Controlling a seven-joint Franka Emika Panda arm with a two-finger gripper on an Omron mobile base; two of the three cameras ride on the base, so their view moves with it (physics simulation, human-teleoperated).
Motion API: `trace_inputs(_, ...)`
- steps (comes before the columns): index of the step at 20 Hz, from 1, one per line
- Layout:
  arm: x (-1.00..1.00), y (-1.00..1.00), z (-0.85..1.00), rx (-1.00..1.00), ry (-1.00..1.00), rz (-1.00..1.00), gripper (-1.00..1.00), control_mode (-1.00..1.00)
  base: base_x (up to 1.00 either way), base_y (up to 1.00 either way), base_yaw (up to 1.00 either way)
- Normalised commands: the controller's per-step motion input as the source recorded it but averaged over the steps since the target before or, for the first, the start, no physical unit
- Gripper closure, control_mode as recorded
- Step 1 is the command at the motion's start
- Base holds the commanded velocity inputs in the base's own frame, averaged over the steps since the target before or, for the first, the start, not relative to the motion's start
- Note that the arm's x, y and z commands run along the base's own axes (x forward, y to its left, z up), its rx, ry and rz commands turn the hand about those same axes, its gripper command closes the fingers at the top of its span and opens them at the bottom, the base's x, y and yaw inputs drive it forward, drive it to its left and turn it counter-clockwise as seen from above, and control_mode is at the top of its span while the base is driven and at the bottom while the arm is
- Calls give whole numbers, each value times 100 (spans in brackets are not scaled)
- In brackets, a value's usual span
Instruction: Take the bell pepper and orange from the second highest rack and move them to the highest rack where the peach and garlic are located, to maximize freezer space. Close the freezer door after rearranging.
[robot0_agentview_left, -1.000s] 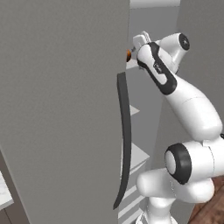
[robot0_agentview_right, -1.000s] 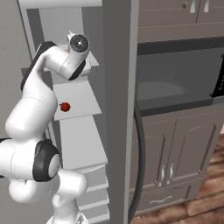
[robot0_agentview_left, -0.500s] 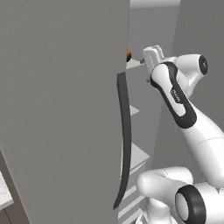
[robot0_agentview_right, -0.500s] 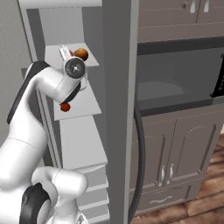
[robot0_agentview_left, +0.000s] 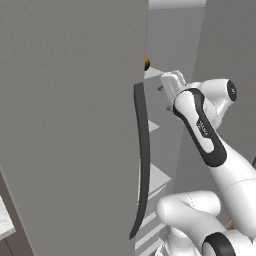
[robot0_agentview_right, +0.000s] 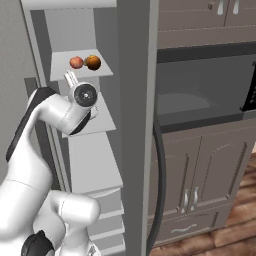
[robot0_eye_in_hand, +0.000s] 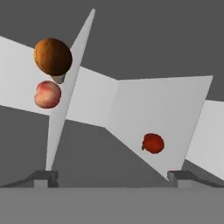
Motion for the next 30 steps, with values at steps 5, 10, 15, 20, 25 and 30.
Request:
trace_inputs(5,0,6,-22,0,6,7,-100,-100,0,0,0)
trace_inputs(10,0,12,-30,0,1,8,-100,-100,0,0,0)
trace_inputs(15,0,25,-35,0,13,10,-100,-100,0,0,0)
trace_inputs(20,8,28,-34,0,15,0,-100,-100,0,0,0)
trace_inputs(25,19,22,-25,3,5,0,-100,-100,0,0,0)
trace_inputs(30,8,15,-25,13,0,0,-100,-100,0,0,0)
